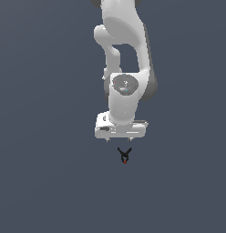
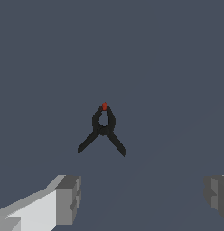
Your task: Pick up the object and move it to a goal position.
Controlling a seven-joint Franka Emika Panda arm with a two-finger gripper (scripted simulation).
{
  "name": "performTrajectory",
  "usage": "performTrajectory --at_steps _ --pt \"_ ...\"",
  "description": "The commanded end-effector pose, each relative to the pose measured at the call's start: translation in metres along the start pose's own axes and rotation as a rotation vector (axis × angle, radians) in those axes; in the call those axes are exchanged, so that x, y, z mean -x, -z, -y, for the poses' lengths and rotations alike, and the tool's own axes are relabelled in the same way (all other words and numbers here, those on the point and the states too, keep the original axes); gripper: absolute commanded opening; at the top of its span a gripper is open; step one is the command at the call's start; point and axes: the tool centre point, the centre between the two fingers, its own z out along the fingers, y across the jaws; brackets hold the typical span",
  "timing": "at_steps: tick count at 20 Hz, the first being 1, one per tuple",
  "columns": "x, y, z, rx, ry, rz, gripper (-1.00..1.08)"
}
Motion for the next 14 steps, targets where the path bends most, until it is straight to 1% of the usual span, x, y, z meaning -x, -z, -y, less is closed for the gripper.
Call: performTrajectory --at_steps 1,8,14 --pt "-0.008 -0.017 0.008 -0.004 -0.015 0.009 1.00" --pt "-0.021 -0.054 0.025 -0.013 -0.049 0.028 1.00" --pt "-0.026 -0.070 0.032 -0.017 -0.064 0.036 1.00"
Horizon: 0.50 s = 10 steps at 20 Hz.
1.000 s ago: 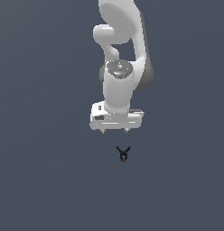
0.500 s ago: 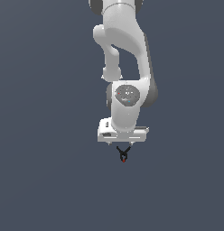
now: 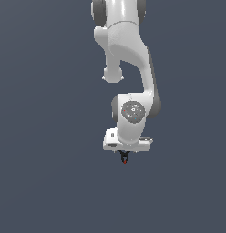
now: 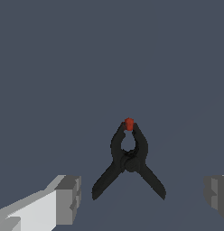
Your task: Pick up the object and move it to a goal position.
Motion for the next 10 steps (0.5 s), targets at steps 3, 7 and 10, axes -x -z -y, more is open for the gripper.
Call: performTrajectory --at_steps 3,7,10 --pt "-0.002 -0.005 0.002 -0.001 -0.005 0.002 1.00" --pt "-0.001 -0.008 0.002 -0.001 -0.004 0.002 1.00" --pt "-0.001 -0.018 0.002 -0.001 -0.004 0.002 1.00"
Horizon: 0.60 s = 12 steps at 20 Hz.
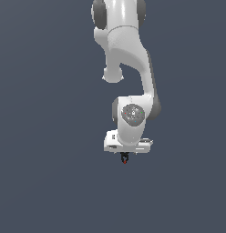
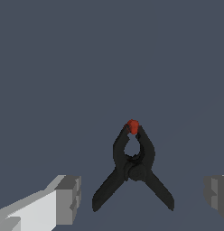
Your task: Pick up the object and move it to a goal position.
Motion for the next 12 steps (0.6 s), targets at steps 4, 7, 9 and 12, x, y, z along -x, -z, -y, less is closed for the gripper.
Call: performTrajectory --at_steps 4,7,9,12 --pt "0.001 -0.028 0.000 0.000 -0.001 0.001 1.00" --pt "0.001 -0.039 0.000 0.000 -0.001 0.001 1.00" --pt "0.001 -0.043 0.000 0.000 -0.001 0.001 1.00" --pt "0.000 -0.043 0.000 0.000 -0.001 0.001 1.00"
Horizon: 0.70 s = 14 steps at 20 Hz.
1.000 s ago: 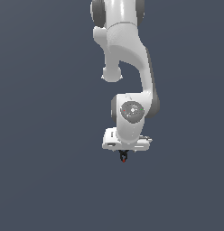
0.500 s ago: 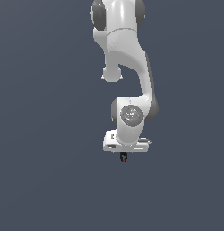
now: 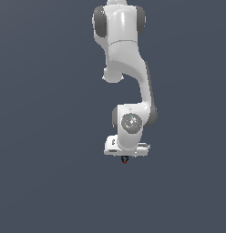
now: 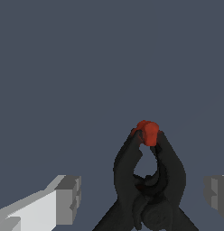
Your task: Pick up the object and move it to a goal position.
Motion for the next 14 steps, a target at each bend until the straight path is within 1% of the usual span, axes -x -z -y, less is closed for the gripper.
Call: performTrajectory --at_steps 1,14 --pt "-0.0010 0.0002 0.0001 0.000 0.000 -0.002 -1.00" --pt "-0.0004 0.0021 -0.0011 0.000 0.000 -0.001 -1.00"
